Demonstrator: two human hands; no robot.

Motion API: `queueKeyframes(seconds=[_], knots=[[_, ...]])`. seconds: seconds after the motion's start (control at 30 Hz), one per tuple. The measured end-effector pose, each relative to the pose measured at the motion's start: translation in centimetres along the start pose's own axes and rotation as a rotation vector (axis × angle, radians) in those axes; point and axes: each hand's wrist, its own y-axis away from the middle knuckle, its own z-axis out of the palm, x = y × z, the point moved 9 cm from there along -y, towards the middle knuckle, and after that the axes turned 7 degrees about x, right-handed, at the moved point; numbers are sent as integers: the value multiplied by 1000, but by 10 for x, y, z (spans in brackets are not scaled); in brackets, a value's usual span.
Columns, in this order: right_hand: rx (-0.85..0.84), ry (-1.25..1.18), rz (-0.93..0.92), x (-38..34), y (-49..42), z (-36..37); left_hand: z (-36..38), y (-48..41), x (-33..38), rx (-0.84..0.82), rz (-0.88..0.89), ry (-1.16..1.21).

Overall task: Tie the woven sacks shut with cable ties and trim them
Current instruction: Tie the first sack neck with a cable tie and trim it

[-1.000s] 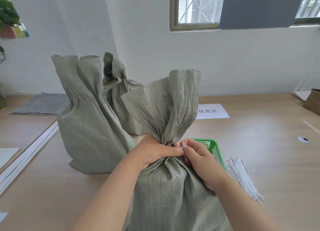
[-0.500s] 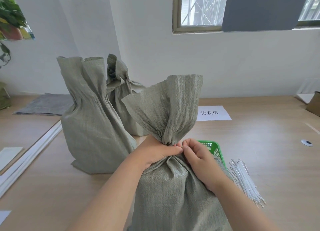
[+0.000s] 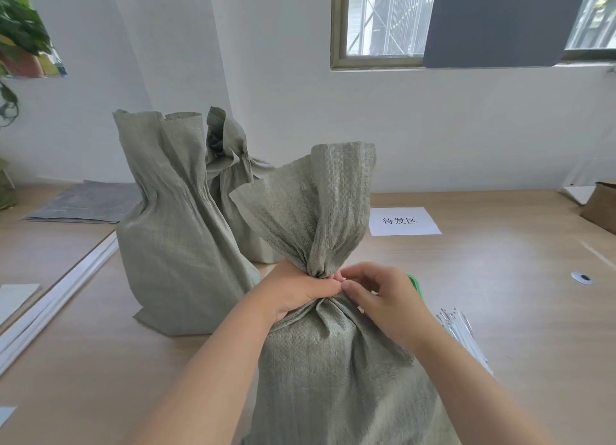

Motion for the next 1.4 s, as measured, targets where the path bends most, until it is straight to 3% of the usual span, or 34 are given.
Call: queueKeyframes(seconds=[0.17,0.37,0.8,0.93,1.07,1.4], knots=[[8,332,-170,-17,-8,-4,-3,1,-7,69,-80,11],[104,356,-269,-24,-5,-7,-8,1,-7,121,-84,-41],[161,370,-104,-14,-12,-32,-16,-1,-10,117,-151,-160],[24,548,-340,-35,-7,-10,-15,1,-7,109,-143,-117],[-190,595,-382,-35,-12,11,-17,7,-4,95,-142,-65],[-161,491,-458,-34,-16,1,-27,4,-16,78,-168,-319]])
